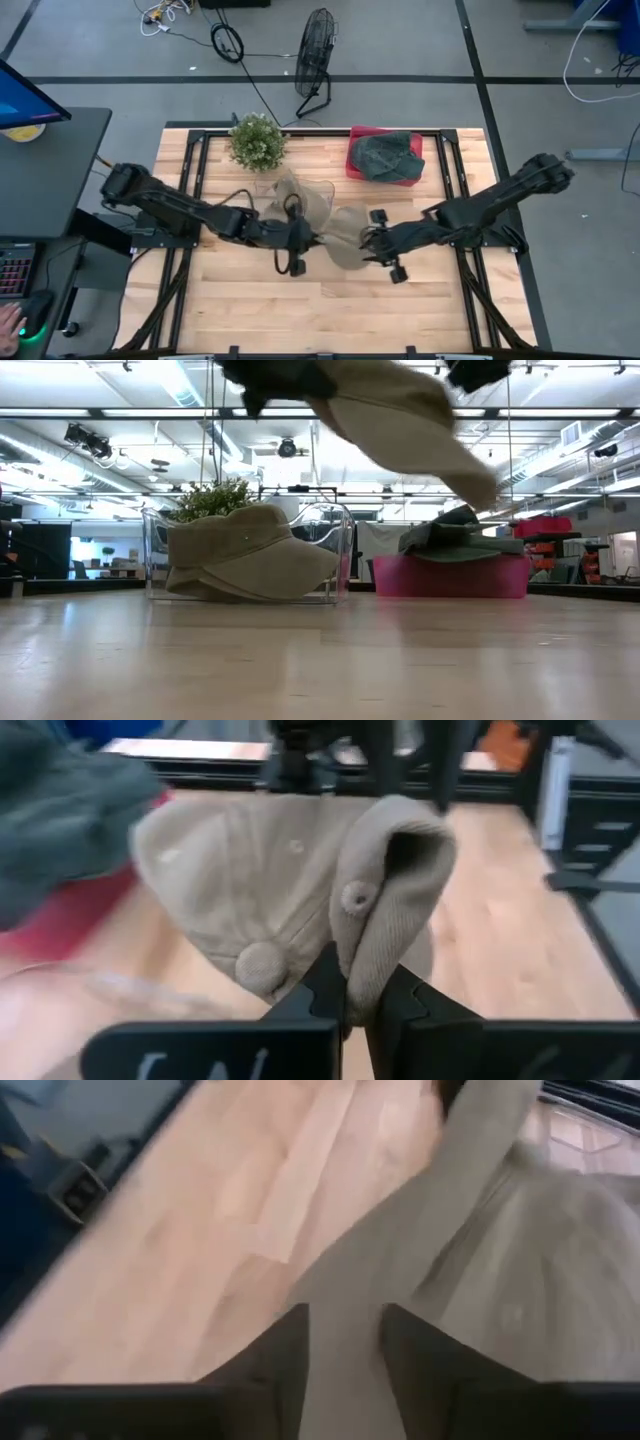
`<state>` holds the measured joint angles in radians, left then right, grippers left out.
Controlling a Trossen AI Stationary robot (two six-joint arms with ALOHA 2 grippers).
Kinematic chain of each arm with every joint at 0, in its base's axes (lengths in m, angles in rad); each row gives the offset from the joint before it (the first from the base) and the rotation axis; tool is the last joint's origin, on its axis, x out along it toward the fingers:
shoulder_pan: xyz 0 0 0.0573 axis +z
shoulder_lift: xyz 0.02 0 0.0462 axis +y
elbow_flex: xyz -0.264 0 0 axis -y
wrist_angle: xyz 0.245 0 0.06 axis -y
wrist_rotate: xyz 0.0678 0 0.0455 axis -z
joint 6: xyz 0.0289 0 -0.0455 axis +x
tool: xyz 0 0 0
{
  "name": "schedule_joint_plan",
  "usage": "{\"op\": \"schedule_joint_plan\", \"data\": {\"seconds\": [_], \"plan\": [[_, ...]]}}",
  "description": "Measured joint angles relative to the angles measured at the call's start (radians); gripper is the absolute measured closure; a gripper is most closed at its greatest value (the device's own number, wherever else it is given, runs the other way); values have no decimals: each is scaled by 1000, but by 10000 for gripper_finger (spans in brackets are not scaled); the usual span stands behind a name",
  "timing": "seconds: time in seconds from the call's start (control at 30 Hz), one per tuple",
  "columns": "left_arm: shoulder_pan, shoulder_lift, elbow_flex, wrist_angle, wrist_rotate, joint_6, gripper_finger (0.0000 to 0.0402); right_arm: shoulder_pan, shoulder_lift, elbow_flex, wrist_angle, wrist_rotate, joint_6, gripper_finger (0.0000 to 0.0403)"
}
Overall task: Pick & Place hat
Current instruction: Put the brown cap into the transparent bin
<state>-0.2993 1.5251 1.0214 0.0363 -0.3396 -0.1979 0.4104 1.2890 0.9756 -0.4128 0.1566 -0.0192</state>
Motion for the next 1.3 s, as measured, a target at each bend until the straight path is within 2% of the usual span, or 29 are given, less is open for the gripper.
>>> {"op": "schedule_joint_plan", "data": {"seconds": [0.1,0.23,0.33,0.4,0.57,0.87,0.97,1.13,1.3], "plan": [[-1,-71,2,-117,-87,-1,385,26,-84,0,-65,-8,95,264],[-19,-157,1,-338,-300,-57,387,50,-147,0,-143,-9,211,260],[-30,-208,1,-446,-428,-194,384,62,-148,0,-187,-7,247,262],[-36,-221,1,-510,-463,-296,381,66,-134,-1,-199,-7,247,265],[-53,-187,1,-575,-466,-438,385,66,-79,-1,-198,-7,240,273],[-87,-25,1,-609,-468,-673,375,66,14,-1,-220,-8,239,277],[-84,23,1,-633,-425,-755,371,66,35,-1,-219,-8,239,277],[-65,67,1,-690,-278,-829,338,65,48,-1,-221,-8,239,277],[-66,43,3,-717,-225,-838,283,65,44,-1,-219,-8,239,277]]}}
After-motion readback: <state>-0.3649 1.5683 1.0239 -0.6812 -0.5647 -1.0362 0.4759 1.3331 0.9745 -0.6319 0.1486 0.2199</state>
